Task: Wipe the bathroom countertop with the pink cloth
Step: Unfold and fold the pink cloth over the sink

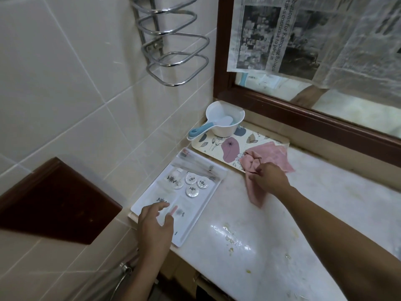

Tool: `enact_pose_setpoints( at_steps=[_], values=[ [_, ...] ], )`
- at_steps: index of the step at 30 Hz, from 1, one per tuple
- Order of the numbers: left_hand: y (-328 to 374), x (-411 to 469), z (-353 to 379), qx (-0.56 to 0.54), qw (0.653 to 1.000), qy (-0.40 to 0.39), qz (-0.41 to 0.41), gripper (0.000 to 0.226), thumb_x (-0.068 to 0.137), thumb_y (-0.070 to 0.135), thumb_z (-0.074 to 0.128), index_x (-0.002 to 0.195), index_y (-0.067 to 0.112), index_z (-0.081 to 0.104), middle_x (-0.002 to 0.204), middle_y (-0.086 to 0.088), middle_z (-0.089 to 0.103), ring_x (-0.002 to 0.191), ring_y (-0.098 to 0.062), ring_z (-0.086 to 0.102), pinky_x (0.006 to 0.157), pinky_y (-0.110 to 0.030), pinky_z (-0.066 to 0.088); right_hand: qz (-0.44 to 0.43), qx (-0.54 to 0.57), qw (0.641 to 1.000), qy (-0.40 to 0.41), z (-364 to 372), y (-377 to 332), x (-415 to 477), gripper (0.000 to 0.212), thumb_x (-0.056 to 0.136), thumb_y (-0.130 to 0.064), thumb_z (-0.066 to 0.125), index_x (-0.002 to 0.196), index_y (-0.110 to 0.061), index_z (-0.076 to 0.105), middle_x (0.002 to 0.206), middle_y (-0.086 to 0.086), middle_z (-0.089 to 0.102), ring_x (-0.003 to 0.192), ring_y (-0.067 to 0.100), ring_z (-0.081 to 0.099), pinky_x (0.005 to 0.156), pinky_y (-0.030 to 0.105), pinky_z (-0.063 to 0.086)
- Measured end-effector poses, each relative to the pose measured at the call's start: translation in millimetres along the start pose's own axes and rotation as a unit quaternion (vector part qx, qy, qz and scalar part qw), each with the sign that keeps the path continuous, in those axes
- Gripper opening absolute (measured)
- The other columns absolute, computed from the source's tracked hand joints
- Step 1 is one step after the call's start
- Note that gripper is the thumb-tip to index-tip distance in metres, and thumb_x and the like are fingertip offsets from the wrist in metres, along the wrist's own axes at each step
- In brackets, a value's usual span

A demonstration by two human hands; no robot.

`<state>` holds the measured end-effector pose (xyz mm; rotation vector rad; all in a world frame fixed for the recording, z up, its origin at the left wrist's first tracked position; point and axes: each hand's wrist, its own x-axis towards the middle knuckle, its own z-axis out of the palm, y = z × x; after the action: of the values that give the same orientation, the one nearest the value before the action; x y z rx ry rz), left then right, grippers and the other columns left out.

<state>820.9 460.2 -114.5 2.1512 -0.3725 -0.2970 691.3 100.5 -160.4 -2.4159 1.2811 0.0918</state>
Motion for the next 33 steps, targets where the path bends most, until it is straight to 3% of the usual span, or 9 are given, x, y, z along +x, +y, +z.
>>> enact_pose_setpoints(
  at_steps=[2,6,11,16,21,24,28,30,33],
  values=[
    [7,2,6,-0.018,1.0,-0.016,-0.003,0.025,0.094,0.008,0.068,0.104,0.03,0.069,0.111,0.01,0.06,0.101,-0.01,0.058,0.071,-0.011,0.042,0.017,0.038,0.999,0.008,0,3,0,0.03,0.091,-0.047,0.071,0.086,-0.018,0.076,0.082,0.004,0.072,0.084,0.027,0.066,0.064,0.033,0.049],
    [24,4,21,-0.024,0.998,-0.052,0.025,0.031,0.093,0.006,0.068,0.1,0.036,0.069,0.107,0.015,0.062,0.105,-0.009,0.058,0.082,-0.021,0.044,0.044,0.054,0.997,0.019,-7,6,-7,0.034,0.096,-0.051,0.067,0.087,-0.019,0.075,0.083,0.005,0.071,0.081,0.028,0.064,0.062,0.031,0.042],
    [69,7,36,-0.034,0.988,-0.12,0.093,0.028,0.093,0.006,0.066,0.1,0.033,0.071,0.107,0.015,0.067,0.105,-0.002,0.06,0.088,-0.022,0.048,0.063,0.158,0.979,0.114,-52,3,-26,0.019,0.094,-0.033,0.062,0.091,-0.027,0.08,0.096,0.007,0.078,0.088,0.032,0.065,0.072,0.032,0.048],
    [128,17,57,-0.02,0.974,-0.161,0.156,0.025,0.089,0.006,0.066,0.099,0.027,0.074,0.102,0.011,0.07,0.096,0.0,0.062,0.084,-0.023,0.05,0.023,0.237,0.955,0.178,-125,0,-66,0.023,0.089,-0.037,0.06,0.096,-0.025,0.079,0.085,-0.001,0.079,0.086,0.022,0.072,0.077,0.036,0.058],
    [215,6,91,-0.043,0.948,-0.203,0.24,0.022,0.087,0.021,0.073,0.108,0.028,0.072,0.108,0.008,0.07,0.098,-0.008,0.064,0.089,-0.03,0.054,-0.042,0.251,0.936,0.242,-201,6,-125,0.014,0.099,-0.034,0.056,0.093,-0.025,0.066,0.087,-0.01,0.073,0.083,0.011,0.066,0.072,0.029,0.049],
    [276,-22,109,-0.046,0.91,-0.264,0.317,0.049,0.082,0.042,0.079,0.127,0.033,0.061,0.119,0.013,0.065,0.107,-0.006,0.062,0.092,-0.03,0.051,-0.089,0.248,0.923,0.28,-248,11,-168,0.014,0.104,-0.034,0.054,0.096,-0.025,0.06,0.084,-0.009,0.069,0.079,0.012,0.066,0.068,0.028,0.052],
    [335,-85,127,-0.115,0.833,-0.4,0.363,0.028,0.088,0.038,0.071,0.114,0.027,0.07,0.104,0.013,0.075,0.097,-0.001,0.069,0.084,-0.03,0.054,-0.122,0.239,0.907,0.324,-304,37,-221,0.011,0.106,-0.029,0.052,0.098,-0.026,0.059,0.083,-0.007,0.068,0.077,0.01,0.065,0.068,0.035,0.053],
    [354,-114,133,-0.178,0.805,-0.453,0.338,0.021,0.095,0.035,0.069,0.108,0.02,0.076,0.102,0.008,0.079,0.096,-0.008,0.073,0.085,-0.032,0.058,-0.114,0.252,0.898,0.341,-327,60,-245,0.015,0.106,-0.025,0.051,0.094,-0.03,0.058,0.081,-0.008,0.066,0.073,0.006,0.061,0.066,0.033,0.048],
    [380,-151,137,-0.257,0.768,-0.509,0.292,0.017,0.103,0.015,0.061,0.101,0.017,0.078,0.091,0.005,0.077,0.083,-0.01,0.069,0.076,-0.025,0.058,-0.099,0.277,0.889,0.352,-354,100,-286,0.02,0.106,-0.02,0.052,0.089,-0.028,0.059,0.081,-0.01,0.062,0.072,0.003,0.056,0.069,0.03,0.045]
  ],
)
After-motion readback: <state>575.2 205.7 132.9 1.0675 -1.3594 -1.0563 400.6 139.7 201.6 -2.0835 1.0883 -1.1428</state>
